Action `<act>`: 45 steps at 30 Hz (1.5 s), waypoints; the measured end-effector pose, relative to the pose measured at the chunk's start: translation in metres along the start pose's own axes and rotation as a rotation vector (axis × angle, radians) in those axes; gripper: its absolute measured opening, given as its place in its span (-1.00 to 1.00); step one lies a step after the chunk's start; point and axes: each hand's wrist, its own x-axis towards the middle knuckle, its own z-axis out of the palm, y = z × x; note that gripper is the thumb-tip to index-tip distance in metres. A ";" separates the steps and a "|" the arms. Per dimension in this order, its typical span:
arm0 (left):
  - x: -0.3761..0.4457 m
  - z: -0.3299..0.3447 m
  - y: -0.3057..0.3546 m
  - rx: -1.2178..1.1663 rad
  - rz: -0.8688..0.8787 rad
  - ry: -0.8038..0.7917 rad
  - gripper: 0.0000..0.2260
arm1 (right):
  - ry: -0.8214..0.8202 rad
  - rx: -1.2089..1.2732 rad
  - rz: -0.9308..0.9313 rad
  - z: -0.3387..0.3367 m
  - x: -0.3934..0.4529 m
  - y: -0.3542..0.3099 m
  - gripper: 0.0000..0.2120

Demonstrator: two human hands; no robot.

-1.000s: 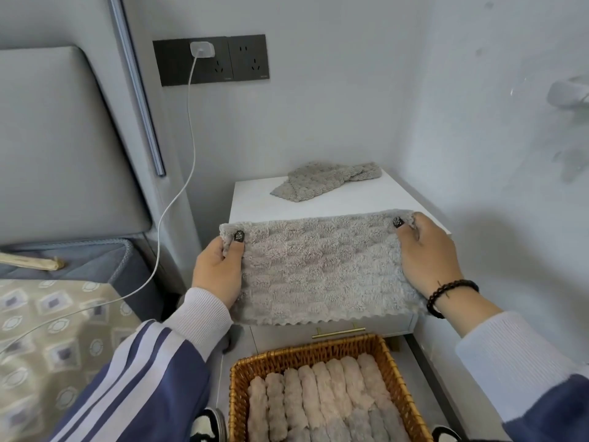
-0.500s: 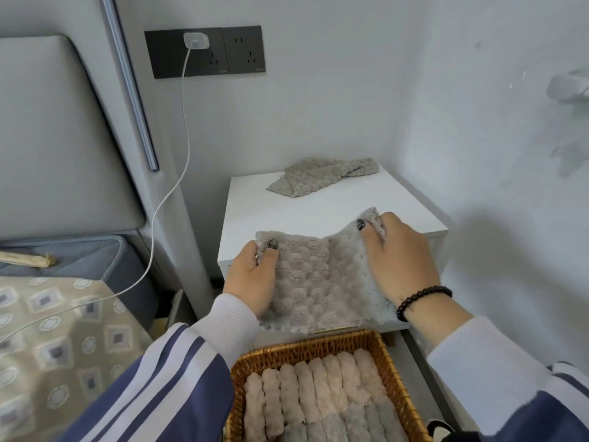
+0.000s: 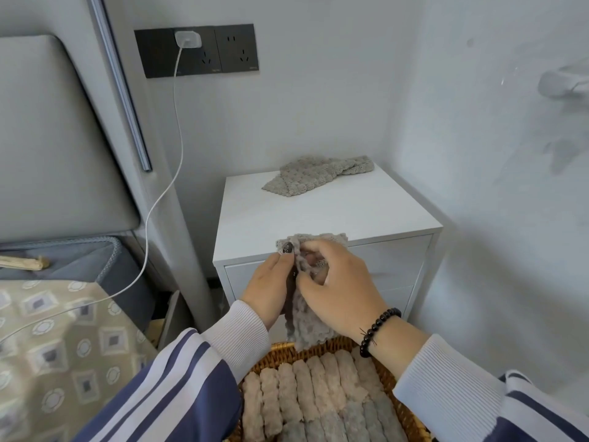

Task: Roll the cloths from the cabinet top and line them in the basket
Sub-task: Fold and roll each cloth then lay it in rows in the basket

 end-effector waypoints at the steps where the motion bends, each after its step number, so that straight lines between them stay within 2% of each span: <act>1: -0.001 -0.002 0.001 -0.030 -0.003 -0.020 -0.69 | -0.031 0.050 0.011 0.000 -0.001 0.000 -0.65; 4: -0.002 -0.006 0.002 -0.074 0.024 -0.012 -0.64 | -0.128 0.197 0.040 -0.002 -0.003 0.000 -0.57; 6: -0.002 -0.010 0.001 -0.089 0.047 0.055 -0.77 | -0.162 0.272 0.040 -0.003 -0.004 0.002 -0.56; 8: -0.002 -0.013 0.001 -0.136 0.031 0.104 -0.83 | -0.122 0.266 0.029 -0.005 -0.002 0.004 -0.57; 10: -0.001 -0.016 0.003 -0.178 0.016 0.114 -0.85 | -0.009 0.167 0.038 -0.007 0.001 0.007 -0.59; 12: -0.002 -0.018 0.006 -0.226 0.021 0.120 -0.85 | 0.071 0.090 0.110 -0.011 0.005 0.013 -0.52; 15: -0.005 -0.024 0.009 -0.322 0.048 0.102 -0.83 | -0.039 0.232 0.367 -0.014 0.010 0.020 -0.31; 17: -0.006 -0.027 0.010 -0.358 0.060 0.100 -0.83 | -0.129 0.514 0.510 -0.015 0.011 0.024 -0.41; 19: -0.007 -0.031 0.011 -0.351 0.073 0.112 -0.85 | -0.179 0.681 0.529 -0.014 0.012 0.028 -0.60; 26: -0.005 -0.041 0.012 -0.264 0.074 0.110 -0.93 | -0.195 0.637 0.411 -0.031 0.017 0.033 -0.85; 29: -0.005 -0.044 0.014 -0.174 0.049 0.015 -0.94 | -0.257 0.547 0.385 -0.043 0.019 0.035 -0.89; 33: -0.003 -0.051 0.016 -0.097 -0.003 -0.196 -0.63 | -0.470 0.503 0.356 -0.059 0.017 0.034 -0.81; 35: -0.003 -0.052 0.016 -0.038 -0.037 -0.338 -0.53 | -0.586 0.469 0.343 -0.065 0.015 0.032 -0.78; 37: -0.005 -0.048 0.014 0.069 -0.090 -0.463 -0.46 | -0.628 0.427 0.350 -0.065 0.013 0.032 -0.77; 39: -0.008 -0.040 0.010 0.170 -0.103 -0.482 -0.60 | -0.589 0.396 0.365 -0.063 0.013 0.034 -0.73; 41: -0.009 -0.033 0.009 0.172 -0.096 -0.420 -0.71 | -0.503 0.417 0.396 -0.063 0.014 0.035 -0.74; 43: -0.010 -0.030 0.011 0.069 -0.084 -0.339 -0.76 | -0.390 0.574 0.467 -0.063 0.014 0.036 -0.86; 45: -0.010 -0.029 0.013 -0.072 -0.077 -0.260 -0.73 | -0.316 0.845 0.555 -0.062 0.012 0.038 -0.81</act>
